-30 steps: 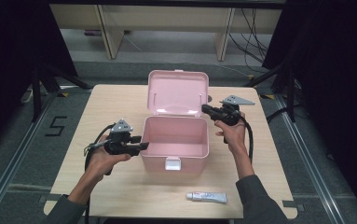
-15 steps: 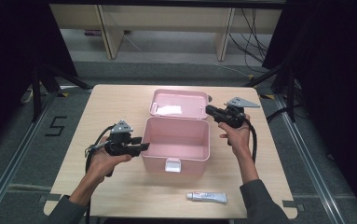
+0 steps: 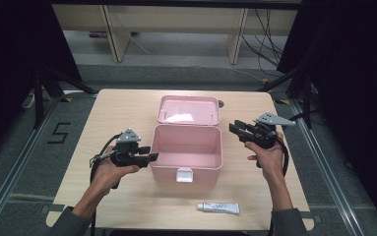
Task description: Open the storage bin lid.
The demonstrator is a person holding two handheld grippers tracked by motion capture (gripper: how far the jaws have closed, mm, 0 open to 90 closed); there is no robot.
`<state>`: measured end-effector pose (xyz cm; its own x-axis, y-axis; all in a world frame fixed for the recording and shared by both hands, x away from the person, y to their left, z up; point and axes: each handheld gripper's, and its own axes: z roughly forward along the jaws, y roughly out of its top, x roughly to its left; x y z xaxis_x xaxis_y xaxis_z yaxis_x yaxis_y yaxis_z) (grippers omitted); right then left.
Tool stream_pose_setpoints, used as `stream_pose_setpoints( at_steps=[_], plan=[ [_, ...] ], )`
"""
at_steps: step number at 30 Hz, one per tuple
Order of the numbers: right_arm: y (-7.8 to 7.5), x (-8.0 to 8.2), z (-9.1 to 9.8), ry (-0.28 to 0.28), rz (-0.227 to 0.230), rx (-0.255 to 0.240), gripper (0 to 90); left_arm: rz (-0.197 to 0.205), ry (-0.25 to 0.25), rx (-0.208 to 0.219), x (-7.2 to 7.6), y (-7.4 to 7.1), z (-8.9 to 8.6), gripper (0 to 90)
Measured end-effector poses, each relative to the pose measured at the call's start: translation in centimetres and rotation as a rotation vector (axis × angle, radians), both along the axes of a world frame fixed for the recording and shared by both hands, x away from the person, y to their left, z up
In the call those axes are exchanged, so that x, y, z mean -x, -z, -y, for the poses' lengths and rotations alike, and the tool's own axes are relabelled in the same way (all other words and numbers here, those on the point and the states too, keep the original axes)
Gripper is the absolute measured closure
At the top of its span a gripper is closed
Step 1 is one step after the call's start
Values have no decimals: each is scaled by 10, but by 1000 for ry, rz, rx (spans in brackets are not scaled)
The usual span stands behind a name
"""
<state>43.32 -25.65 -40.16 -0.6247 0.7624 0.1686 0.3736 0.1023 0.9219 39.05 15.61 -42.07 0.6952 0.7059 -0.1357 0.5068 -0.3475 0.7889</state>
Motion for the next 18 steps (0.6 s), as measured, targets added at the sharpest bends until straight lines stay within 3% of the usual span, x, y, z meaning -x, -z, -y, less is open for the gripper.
stream_pose_setpoints(
  at_steps=[6,7,8,9,10,11,15,17,18],
  plan=[
    [3,13,7,-1,3,56,617,-9,-9,26,2,1,1,568],
    [4,14,8,-1,10,62,614,-7,4,7,2,0,-1,569],
    [5,16,7,0,-22,50,614,-6,2,12,2,0,0,569],
    [5,17,8,3,5,76,613,-8,7,10,2,0,-1,569],
    [6,18,8,5,-2,87,610,-5,17,12,1,0,-1,569],
    [7,21,6,9,-28,68,609,-6,12,15,2,0,-1,569],
    [10,26,8,-1,-18,101,585,-2,7,13,3,0,-1,569],
    [12,30,8,2,-45,82,577,-2,8,11,3,0,-1,569],
    [12,29,11,5,-15,113,568,-6,2,15,3,0,-1,569]
  ],
)
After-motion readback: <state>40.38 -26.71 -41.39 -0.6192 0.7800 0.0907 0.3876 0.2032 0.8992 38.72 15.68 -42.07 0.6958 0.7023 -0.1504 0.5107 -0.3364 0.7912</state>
